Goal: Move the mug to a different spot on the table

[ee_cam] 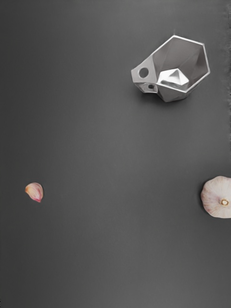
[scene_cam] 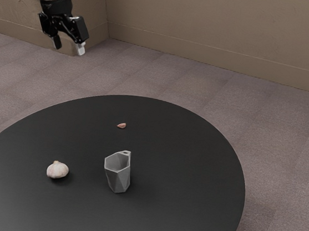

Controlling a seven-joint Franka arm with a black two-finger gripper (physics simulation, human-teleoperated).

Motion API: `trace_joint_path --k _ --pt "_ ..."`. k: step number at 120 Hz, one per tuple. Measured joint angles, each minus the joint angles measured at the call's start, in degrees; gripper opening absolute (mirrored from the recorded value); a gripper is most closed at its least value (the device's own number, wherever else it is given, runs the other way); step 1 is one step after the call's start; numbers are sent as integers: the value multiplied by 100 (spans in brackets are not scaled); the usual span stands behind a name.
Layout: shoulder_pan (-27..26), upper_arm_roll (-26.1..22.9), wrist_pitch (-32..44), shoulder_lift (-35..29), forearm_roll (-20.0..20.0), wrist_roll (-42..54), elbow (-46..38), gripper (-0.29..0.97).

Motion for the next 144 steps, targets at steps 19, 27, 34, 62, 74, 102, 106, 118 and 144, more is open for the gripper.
trace_joint_path --k 19,27,34,62,74,102,106,118,144 --pt "-275 -15 38 228 -36 94 -132 68" --pt "-360 -18 109 344 -85 127 -397 68" --pt "-472 -19 200 443 -119 151 -622 68" --pt "-762 -20 635 918 -358 225 -1070 68" --pt "-913 -20 777 1108 -437 185 -1112 68" --pt "-1432 -15 1133 1769 -480 -54 -919 68" --pt "-1448 -8 1169 1890 -469 -106 -861 68" --pt "-1502 -3 1246 2208 -95 -366 -633 68" --pt "-1540 14 1263 2873 440 -1034 -174 68"
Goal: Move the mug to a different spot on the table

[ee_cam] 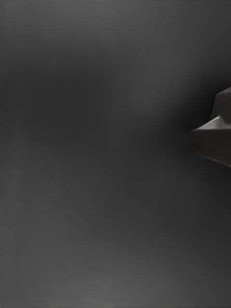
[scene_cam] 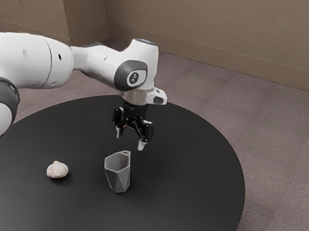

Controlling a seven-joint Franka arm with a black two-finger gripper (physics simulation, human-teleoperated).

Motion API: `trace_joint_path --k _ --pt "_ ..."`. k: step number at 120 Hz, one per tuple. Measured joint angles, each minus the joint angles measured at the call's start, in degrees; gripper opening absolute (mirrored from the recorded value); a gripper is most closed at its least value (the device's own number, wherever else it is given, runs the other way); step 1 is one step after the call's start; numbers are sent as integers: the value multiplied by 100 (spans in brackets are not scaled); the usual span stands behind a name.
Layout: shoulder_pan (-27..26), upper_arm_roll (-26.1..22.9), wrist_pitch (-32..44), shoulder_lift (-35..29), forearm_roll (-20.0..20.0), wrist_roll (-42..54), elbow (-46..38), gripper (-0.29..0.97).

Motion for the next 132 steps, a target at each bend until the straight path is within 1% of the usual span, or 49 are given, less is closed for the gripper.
trace_joint_path --k 7,16,43,78,94,118,132 --pt "-1 -3 -160 244 49 -183 328 68" --pt "-1 -6 -354 459 83 -401 487 68" --pt "-1 -30 -633 678 113 -904 515 68" --pt "-1 -41 -695 933 128 -1319 520 65" --pt "-1 -42 -651 995 175 -1369 523 58" --pt "-4 -43 -543 1016 258 -1241 518 44" --pt "-8 -45 -591 1011 267 -1150 514 40"
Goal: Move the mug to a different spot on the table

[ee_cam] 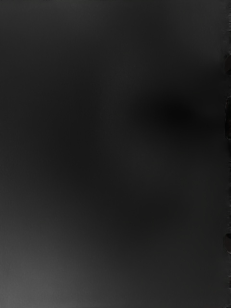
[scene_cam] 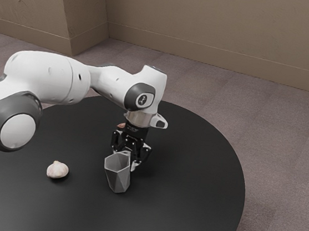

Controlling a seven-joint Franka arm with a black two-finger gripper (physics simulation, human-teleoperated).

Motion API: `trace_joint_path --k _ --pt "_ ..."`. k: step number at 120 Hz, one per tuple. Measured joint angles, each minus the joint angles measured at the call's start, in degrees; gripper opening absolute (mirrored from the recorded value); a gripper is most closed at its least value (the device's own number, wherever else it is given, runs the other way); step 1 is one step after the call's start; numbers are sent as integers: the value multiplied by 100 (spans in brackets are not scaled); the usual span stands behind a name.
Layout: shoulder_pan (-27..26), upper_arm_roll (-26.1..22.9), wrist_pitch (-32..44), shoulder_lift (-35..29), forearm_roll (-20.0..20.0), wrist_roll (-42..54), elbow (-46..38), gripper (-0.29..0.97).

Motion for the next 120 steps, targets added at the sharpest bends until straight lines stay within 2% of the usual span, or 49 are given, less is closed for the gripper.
trace_joint_path --k 16,43,57,102,120 --pt "-1 0 -105 -6 3 88 -2 35" --pt "-1 -36 -223 -11 38 206 1 13" --pt "-1 -49 -271 -15 60 249 12 7" --pt "8 -82 -597 -49 4 321 42 3" --pt "72 -137 -799 -36 38 342 343 3"
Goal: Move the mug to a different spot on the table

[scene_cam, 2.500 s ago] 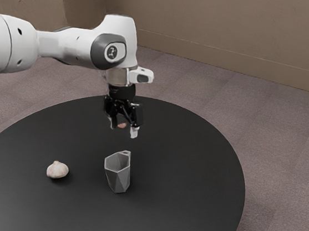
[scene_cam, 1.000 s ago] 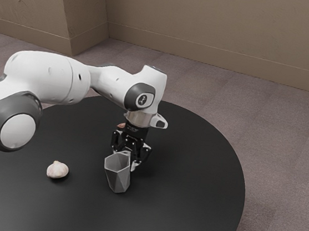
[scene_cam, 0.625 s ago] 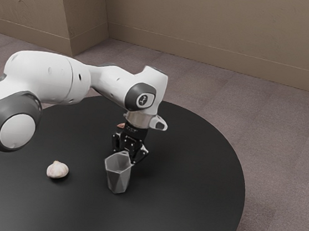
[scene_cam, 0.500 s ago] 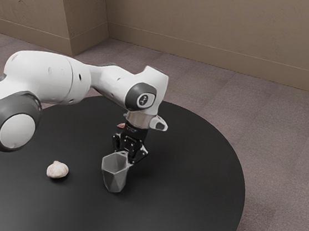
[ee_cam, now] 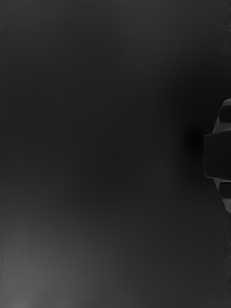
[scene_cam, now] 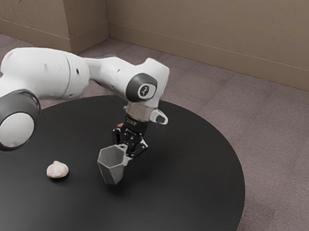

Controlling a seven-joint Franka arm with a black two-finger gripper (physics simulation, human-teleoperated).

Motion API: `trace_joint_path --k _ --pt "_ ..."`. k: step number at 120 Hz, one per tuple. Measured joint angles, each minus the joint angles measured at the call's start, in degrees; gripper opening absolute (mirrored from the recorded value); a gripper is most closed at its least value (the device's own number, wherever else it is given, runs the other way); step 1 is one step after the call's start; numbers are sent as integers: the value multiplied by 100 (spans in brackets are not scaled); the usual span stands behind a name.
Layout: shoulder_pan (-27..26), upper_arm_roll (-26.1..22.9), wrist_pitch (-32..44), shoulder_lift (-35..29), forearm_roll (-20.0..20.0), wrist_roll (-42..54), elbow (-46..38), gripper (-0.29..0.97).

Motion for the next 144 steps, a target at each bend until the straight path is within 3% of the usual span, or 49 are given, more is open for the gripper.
trace_joint_path --k 24,62,144 --pt "537 -199 -251 197 138 23 599 3" --pt "1235 -592 -325 211 327 45 571 1" --pt "1877 -1070 -43 572 702 88 535 -1"
